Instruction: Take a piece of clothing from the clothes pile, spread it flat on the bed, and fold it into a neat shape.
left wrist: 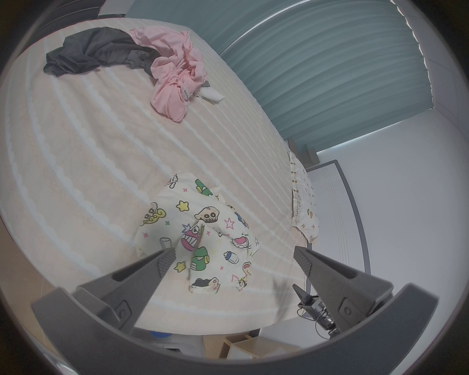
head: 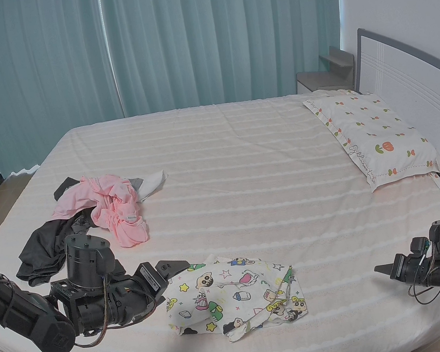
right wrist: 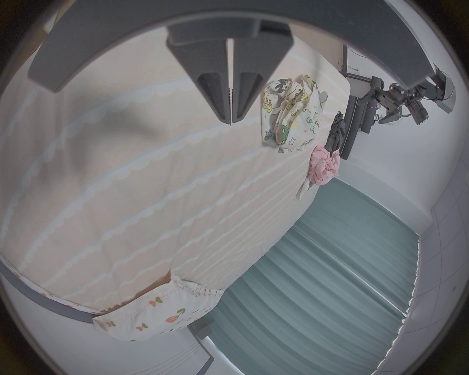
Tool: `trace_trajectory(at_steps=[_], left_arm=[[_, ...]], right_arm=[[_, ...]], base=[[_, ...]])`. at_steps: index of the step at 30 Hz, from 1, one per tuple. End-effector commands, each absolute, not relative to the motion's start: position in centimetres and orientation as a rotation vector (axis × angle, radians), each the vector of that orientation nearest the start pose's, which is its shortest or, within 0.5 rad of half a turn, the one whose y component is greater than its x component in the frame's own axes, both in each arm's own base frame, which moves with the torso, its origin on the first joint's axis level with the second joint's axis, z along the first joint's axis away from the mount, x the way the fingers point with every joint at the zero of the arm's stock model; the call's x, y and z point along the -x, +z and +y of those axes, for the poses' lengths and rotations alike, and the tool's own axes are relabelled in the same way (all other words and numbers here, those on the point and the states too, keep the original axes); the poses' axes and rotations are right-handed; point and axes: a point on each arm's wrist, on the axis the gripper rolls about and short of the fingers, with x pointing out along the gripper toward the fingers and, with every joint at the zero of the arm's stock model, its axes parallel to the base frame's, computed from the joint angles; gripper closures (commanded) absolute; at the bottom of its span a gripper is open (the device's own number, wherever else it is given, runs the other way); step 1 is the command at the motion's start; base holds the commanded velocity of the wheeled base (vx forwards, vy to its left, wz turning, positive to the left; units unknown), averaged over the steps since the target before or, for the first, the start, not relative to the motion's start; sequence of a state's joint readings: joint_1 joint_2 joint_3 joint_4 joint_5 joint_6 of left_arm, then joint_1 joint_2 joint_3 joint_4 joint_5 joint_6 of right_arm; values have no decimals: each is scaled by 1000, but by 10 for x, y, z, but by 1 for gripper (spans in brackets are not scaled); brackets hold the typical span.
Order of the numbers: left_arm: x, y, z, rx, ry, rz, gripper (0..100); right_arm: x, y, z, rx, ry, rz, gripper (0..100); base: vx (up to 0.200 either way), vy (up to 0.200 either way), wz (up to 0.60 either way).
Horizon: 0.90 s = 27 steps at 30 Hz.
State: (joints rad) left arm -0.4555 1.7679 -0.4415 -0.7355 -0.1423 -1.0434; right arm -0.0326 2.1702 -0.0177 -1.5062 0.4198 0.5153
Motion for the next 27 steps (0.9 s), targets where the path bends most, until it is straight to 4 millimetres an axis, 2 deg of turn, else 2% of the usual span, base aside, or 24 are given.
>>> trace_trajectory(at_steps=[1,11,18,19,25,27], left_arm=[[-232,83,-116,888,-206,839,0],[-233,74,-117,883,-197,874,0],[-236,75,-118,917,-194,881,0],[-236,75,-118,921,-195,882,0],[-236,73,-117,926,-205,877,0],[-237,72,-118,925,-207,874,0]], right_arm=[[-212,0,6,-634,214,740,100],[-206,4,22,-611,276,798,100],[-189,9,49,-561,376,918,100],[-188,9,51,-557,387,926,0],[-181,1,64,-512,406,1004,0],[-178,-5,71,-483,408,1044,0]], base=[[0,200,0],[0,200,0],[0,200,0],[0,200,0],[0,200,0],[0,0,0]])
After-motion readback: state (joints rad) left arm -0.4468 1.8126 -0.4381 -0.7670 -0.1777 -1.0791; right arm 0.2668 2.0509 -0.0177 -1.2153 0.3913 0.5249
